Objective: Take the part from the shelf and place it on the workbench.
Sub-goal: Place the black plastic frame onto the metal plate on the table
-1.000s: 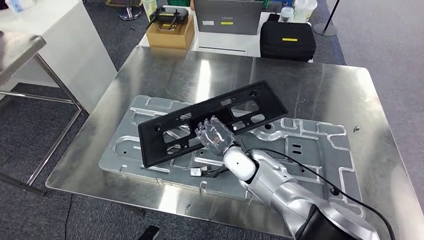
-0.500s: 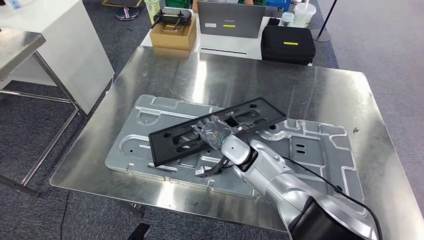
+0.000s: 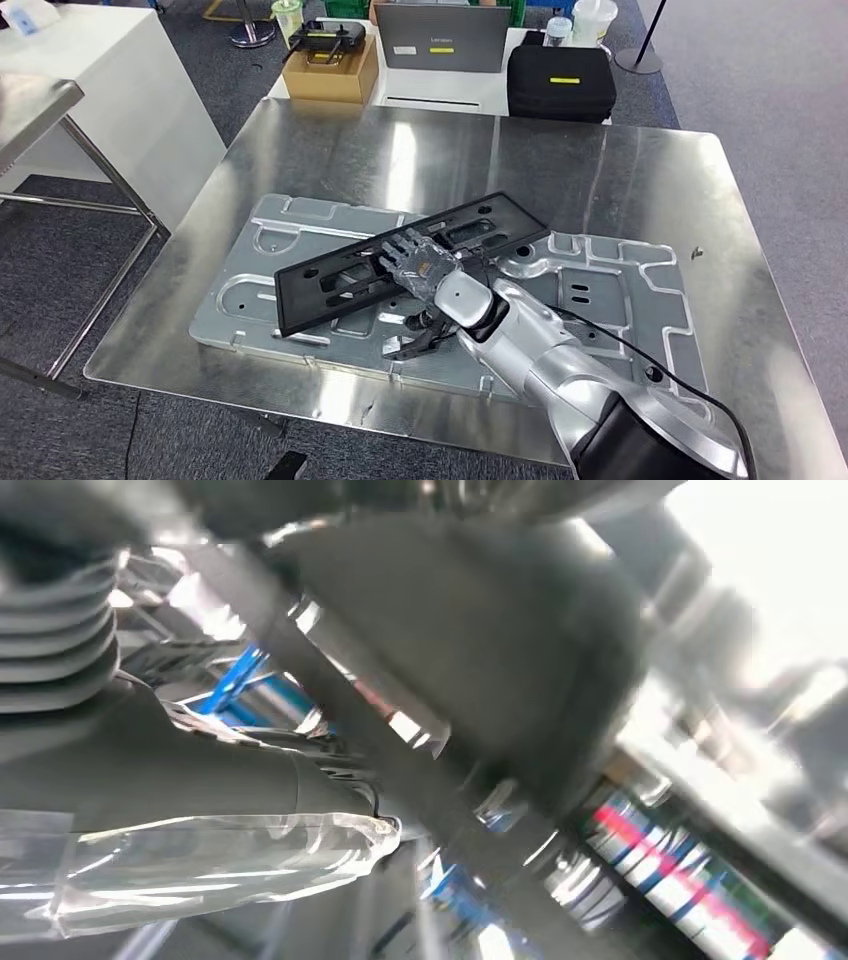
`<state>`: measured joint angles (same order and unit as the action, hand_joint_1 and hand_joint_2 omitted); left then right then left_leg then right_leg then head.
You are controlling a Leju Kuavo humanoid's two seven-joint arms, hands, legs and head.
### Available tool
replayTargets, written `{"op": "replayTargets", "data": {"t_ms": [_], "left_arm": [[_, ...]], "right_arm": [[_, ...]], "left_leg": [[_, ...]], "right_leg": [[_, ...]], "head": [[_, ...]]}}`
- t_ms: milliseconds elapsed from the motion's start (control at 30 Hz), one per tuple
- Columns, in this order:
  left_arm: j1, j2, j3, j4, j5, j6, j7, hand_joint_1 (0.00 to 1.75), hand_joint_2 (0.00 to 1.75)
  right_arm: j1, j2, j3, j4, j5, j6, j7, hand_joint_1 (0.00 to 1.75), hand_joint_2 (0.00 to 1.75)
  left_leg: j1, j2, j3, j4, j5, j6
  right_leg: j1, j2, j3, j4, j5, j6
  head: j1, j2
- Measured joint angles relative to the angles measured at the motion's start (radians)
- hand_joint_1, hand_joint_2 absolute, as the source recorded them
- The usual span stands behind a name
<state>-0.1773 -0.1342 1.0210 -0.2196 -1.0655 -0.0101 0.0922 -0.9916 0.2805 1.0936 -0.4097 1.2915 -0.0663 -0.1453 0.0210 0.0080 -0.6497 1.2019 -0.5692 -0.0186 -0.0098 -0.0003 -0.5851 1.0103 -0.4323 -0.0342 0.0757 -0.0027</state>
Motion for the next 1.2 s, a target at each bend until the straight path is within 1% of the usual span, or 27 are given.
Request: {"op": "replayTargets", "data": {"t_ms": [33,67,100,167,233,300,367,400,467,500,533,567,600,633,700,733,767,867,900,933,1000,1033,1067,1100,1133,1167,1200], "left_arm": [[0.001,0.000,0.002,0.000,0.001,-0.001,0.000,0.00,0.00],[0.002,0.000,0.003,0.000,0.001,-0.002,0.000,0.00,0.00],[0.003,0.000,0.003,0.000,0.002,-0.002,0.000,0.00,0.00],[0.002,0.001,0.004,0.000,0.002,-0.004,0.000,0.00,0.00],[0.000,0.002,0.004,0.000,0.003,-0.007,-0.001,0.00,0.00],[-0.001,0.003,0.005,0.000,0.005,-0.013,-0.001,0.00,0.00],[-0.001,0.003,0.006,0.000,0.008,-0.017,-0.002,0.00,0.00],[-0.003,0.003,0.006,0.000,0.008,-0.018,-0.003,0.00,0.00],[-0.007,0.003,0.007,0.000,0.010,-0.018,-0.004,0.00,0.00],[-0.008,0.003,0.007,0.000,0.010,-0.019,-0.004,0.00,0.00],[-0.007,0.003,0.008,0.000,0.011,-0.019,-0.004,0.00,0.00],[-0.007,0.003,0.008,0.000,0.011,-0.019,-0.004,0.00,0.00],[-0.006,0.003,0.008,0.000,0.012,-0.020,-0.004,0.00,0.00],[-0.006,0.004,0.008,0.000,0.012,-0.022,-0.003,0.00,0.00],[-0.007,0.004,0.008,0.000,0.012,-0.029,-0.003,0.00,0.00],[-0.007,0.004,0.008,0.000,0.012,-0.032,-0.002,0.00,0.00],[-0.007,0.004,0.008,0.000,0.012,-0.035,-0.002,0.00,0.00],[-0.006,0.003,0.008,0.000,0.012,-0.038,0.000,0.00,0.00],[-0.005,0.003,0.008,0.001,0.011,-0.038,0.000,0.00,0.00],[-0.003,0.003,0.008,0.001,0.011,-0.038,0.001,0.00,0.00],[-0.003,0.003,0.009,0.001,0.009,-0.038,0.002,0.00,0.00],[-0.003,0.003,0.009,0.001,0.009,-0.038,0.002,0.00,0.00],[-0.003,0.003,0.009,0.001,0.009,-0.038,0.002,0.00,0.00],[-0.003,0.003,0.009,0.001,0.009,-0.039,0.002,0.00,0.00],[-0.003,0.003,0.009,0.001,0.009,-0.039,0.002,0.00,0.00],[-0.004,0.003,0.009,0.001,0.008,-0.040,0.002,0.00,0.00],[-0.006,0.004,0.009,0.001,0.007,-0.042,0.003,0.00,0.00]], "right_arm": [[0.005,0.001,0.000,0.001,0.000,-0.003,0.004,0.00,0.00],[0.009,0.002,0.000,0.002,-0.001,-0.006,0.008,0.00,0.00],[0.010,0.003,0.000,0.003,-0.001,-0.007,0.011,0.00,0.00],[0.010,0.005,0.000,0.004,-0.001,-0.008,0.014,0.00,0.00],[0.005,0.007,0.000,0.006,-0.001,-0.007,0.016,0.00,0.00],[-0.004,0.008,0.000,0.008,-0.001,-0.003,0.018,0.00,0.00],[-0.008,0.007,0.000,0.012,-0.002,0.000,0.022,0.00,0.00],[-0.008,0.007,0.000,0.013,-0.003,0.000,0.025,0.00,0.00],[-0.007,0.007,0.001,0.016,-0.004,0.001,0.029,0.00,0.00],[-0.005,0.007,0.001,0.017,-0.004,0.000,0.030,0.00,0.00],[-0.004,0.007,0.001,0.018,-0.005,0.000,0.032,0.00,0.00],[-0.004,0.007,0.001,0.019,-0.005,0.000,0.033,0.00,0.00],[-0.004,0.007,0.001,0.020,-0.005,0.000,0.035,0.00,0.00],[-0.004,0.007,0.002,0.021,-0.005,-0.002,0.038,0.00,0.00],[-0.004,0.010,0.002,0.021,-0.004,-0.018,0.051,0.00,0.00],[-0.002,0.011,0.002,0.021,-0.002,-0.032,0.061,0.00,0.00],[0.000,0.013,0.002,0.021,0.000,-0.048,0.071,0.00,0.00],[0.005,0.016,0.002,0.021,0.002,-0.083,0.089,0.00,0.00],[0.006,0.016,0.002,0.021,0.003,-0.087,0.092,0.00,0.00],[0.006,0.017,0.002,0.021,0.003,-0.090,0.093,0.00,0.00],[0.007,0.019,0.002,0.021,0.004,-0.092,0.096,0.00,0.00],[0.007,0.019,0.002,0.021,0.004,-0.093,0.097,0.00,0.00],[0.008,0.019,0.002,0.022,0.004,-0.093,0.099,0.00,0.00],[0.010,0.019,0.003,0.022,0.004,-0.093,0.099,0.00,0.00],[0.012,0.019,0.003,0.022,0.004,-0.093,0.100,0.00,0.00],[0.014,0.019,0.003,0.022,0.005,-0.096,0.102,0.00,0.00],[0.015,0.019,0.003,0.022,0.008,-0.103,0.110,0.00,0.00]], "left_leg": [[0.000,0.000,-0.025,0.056,-0.021,-0.001],[0.000,0.000,-0.035,0.081,-0.022,-0.002],[0.000,0.000,-0.025,0.066,-0.004,-0.001],[0.000,0.000,0.036,-0.052,0.060,0.004],[-0.004,-0.001,0.085,-0.156,0.095,0.012],[-0.009,-0.001,0.092,-0.179,0.101,0.021],[-0.006,0.002,0.087,-0.188,0.116,0.033],[-0.005,0.005,0.084,-0.193,0.125,0.040],[-0.003,0.008,0.068,-0.199,0.144,0.050],[-0.003,0.009,0.057,-0.198,0.151,0.052],[-0.004,0.009,0.046,-0.197,0.158,0.052],[-0.004,0.009,0.035,-0.195,0.165,0.051],[-0.004,0.009,0.024,-0.192,0.171,0.049],[-0.004,0.009,0.014,-0.189,0.177,0.046],[-0.005,0.008,-0.003,-0.183,0.189,0.037],[-0.005,0.008,-0.008,-0.181,0.196,0.030],[-0.005,0.007,-0.011,-0.181,0.203,0.023],[-0.001,0.005,-0.020,-0.185,0.220,0.002],[0.001,0.003,-0.029,-0.175,0.203,-0.003],[0.003,0.002,-0.042,-0.146,0.167,-0.007],[0.003,0.001,-0.078,-0.033,0.061,-0.010],[0.003,0.001,-0.091,0.032,0.023,-0.010],[0.002,0.001,-0.094,0.081,0.007,-0.009],[0.001,0.000,-0.083,0.103,0.013,-0.008],[-0.001,0.000,-0.055,0.090,0.035,-0.004],[-0.004,0.000,-0.010,0.045,0.059,0.001],[-0.009,-0.001,0.045,-0.022,0.069,0.008]], "right_leg": [[0.002,0.000,-0.005,0.002,0.001,-0.001],[0.003,0.001,-0.010,0.005,0.002,-0.002],[0.003,0.001,-0.014,0.009,0.002,-0.002],[0.004,0.002,-0.019,0.018,0.002,-0.001],[0.007,0.004,-0.027,0.026,0.003,0.007],[0.010,0.008,-0.033,0.026,0.011,0.020],[0.009,0.011,-0.038,0.027,0.012,0.034],[0.009,0.011,-0.045,0.042,-0.006,0.039],[0.005,0.010,-0.077,0.128,-0.084,0.045],[0.004,0.009,-0.096,0.190,-0.128,0.048],[0.002,0.008,-0.110,0.246,-0.159,0.050],[0.001,0.008,-0.111,0.277,-0.171,0.052],[-0.001,0.007,-0.094,0.274,-0.164,0.052],[-0.003,0.006,-0.060,0.235,-0.143,0.052],[-0.004,0.006,0.031,0.106,-0.107,0.049],[-0.002,0.007,0.060,0.058,-0.096,0.046],[0.001,0.008,0.073,0.030,-0.093,0.042],[0.007,0.006,0.055,0.020,-0.074,0.020],[0.007,0.004,0.046,0.017,-0.062,0.010],[0.006,0.002,0.034,0.014,-0.049,0.002],[0.008,0.001,0.004,0.013,-0.023,-0.009],[0.011,0.001,-0.012,0.014,-0.011,-0.011],[0.014,0.000,-0.028,0.014,0.000,-0.012],[0.016,0.000,-0.044,0.016,0.012,-0.013],[0.018,0.000,-0.060,0.017,0.023,-0.012],[0.019,0.001,-0.073,0.020,0.033,-0.011],[0.020,0.001,-0.085,0.022,0.042,-0.009]], "head": [[0.000,0.000],[0.000,0.000],[0.000,0.000],[0.000,0.000],[0.000,0.000],[0.001,0.000],[0.001,0.000],[0.002,0.000],[0.002,0.000],[0.003,0.000],[0.002,0.000],[0.002,0.000],[0.002,0.000],[0.002,0.000],[0.002,0.000],[0.002,0.000],[0.002,0.000],[0.001,0.000],[0.001,0.000],[0.000,0.000],[-0.002,0.000],[-0.002,0.000],[-0.002,0.000],[-0.002,0.000],[-0.002,0.000],[-0.002,0.000],[-0.002,0.000]]}}
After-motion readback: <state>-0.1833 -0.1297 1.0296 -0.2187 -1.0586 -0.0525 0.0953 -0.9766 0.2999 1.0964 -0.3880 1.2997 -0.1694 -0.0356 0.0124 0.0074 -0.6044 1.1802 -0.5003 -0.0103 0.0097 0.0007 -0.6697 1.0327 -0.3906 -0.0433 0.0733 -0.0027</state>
